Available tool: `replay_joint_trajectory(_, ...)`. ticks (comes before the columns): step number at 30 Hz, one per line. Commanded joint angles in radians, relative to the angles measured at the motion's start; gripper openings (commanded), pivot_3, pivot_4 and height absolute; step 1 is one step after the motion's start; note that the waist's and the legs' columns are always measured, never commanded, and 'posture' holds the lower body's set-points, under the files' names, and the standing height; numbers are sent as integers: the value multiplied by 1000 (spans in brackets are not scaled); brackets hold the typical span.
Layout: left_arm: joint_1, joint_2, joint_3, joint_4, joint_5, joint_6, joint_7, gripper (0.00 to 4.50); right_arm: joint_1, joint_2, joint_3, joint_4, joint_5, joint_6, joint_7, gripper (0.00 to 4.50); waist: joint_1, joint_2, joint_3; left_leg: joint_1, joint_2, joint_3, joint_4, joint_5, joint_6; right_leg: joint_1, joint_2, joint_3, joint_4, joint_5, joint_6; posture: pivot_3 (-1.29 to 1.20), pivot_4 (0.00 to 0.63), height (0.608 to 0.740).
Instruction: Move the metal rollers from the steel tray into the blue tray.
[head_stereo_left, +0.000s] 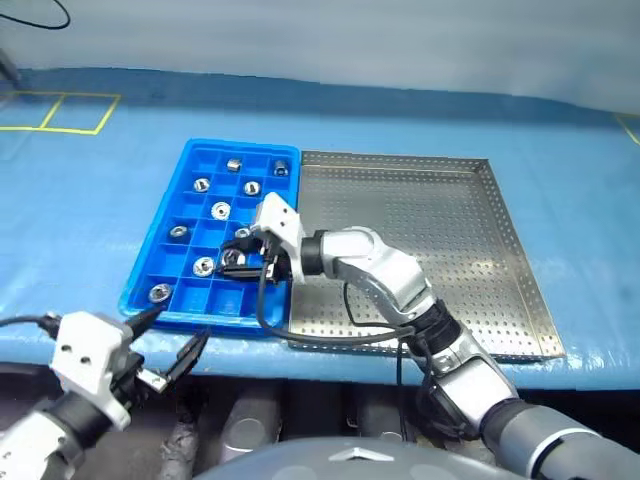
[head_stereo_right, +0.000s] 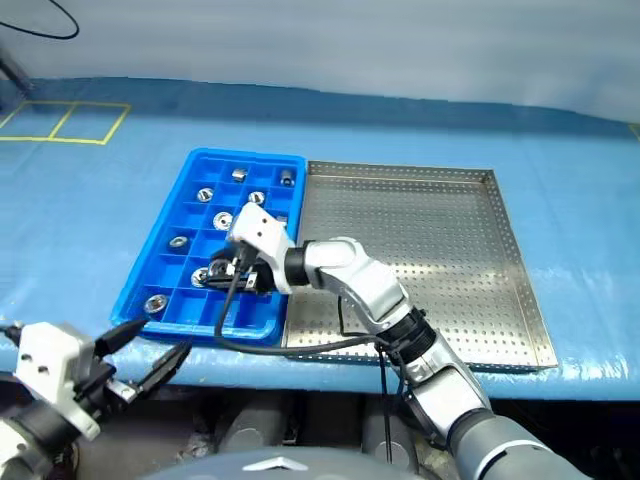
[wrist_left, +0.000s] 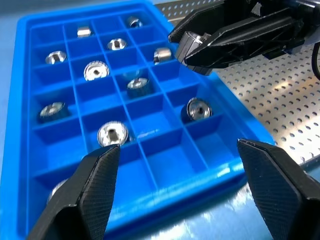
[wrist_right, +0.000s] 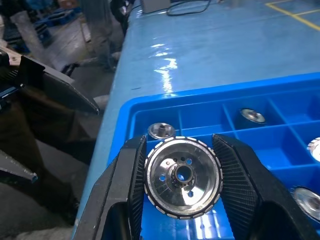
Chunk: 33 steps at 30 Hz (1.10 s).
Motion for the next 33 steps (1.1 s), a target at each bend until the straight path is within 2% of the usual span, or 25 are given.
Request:
replay_joint_trajectory(1, 59, 32, -83, -42, 79, -132, 78, 4081, 0, 22, 30, -17, 5, -25, 40, 1736, 11, 1, 1, 0, 0, -1, 0, 0, 0, 0, 0, -1, 0, 0, 0, 335, 150, 740)
replay_joint_trajectory(8, 56, 109, -160, -42, 100, -181, 179, 4081, 17, 52, 61, 39, -15, -30, 44, 1736, 14, 4, 3, 0, 3, -6, 0, 3, -6, 1, 4, -7, 2, -4, 5, 322, 150, 740)
replay_joint_trajectory(22, -15, 214, -151, -42, 28, -158, 253, 4081, -10, 132, 43, 227, -78, -100, 48, 1736, 8, 5, 3, -1, 3, -8, -3, 6, -12, 2, 9, -7, 3, -5, 2, 300, 150, 740)
replay_joint_trajectory(24, -28, 220, -154, -42, 22, -153, 258, 4081, -11, 134, 36, 242, -91, -117, 37, 2457, 8, 5, 3, -1, 3, -8, -3, 5, -12, 2, 10, -7, 3, -5, 2, 292, 150, 740)
replay_joint_trajectory(26, -47, 224, -159, -42, 15, -143, 262, 4081, -4, 134, 22, 232, -102, -144, 20, 2862, 8, 5, 3, -1, 3, -9, -3, 5, -13, 2, 12, -7, 3, -6, 2, 292, 150, 740)
replay_joint_trajectory(33, -200, 226, -184, -42, -32, -55, 254, 4081, 20, 97, -49, 108, -94, -131, -23, 2862, 1, 6, 3, -1, 4, -12, -4, 6, -18, 2, 17, -7, 4, -6, 0, 219, 150, 740)
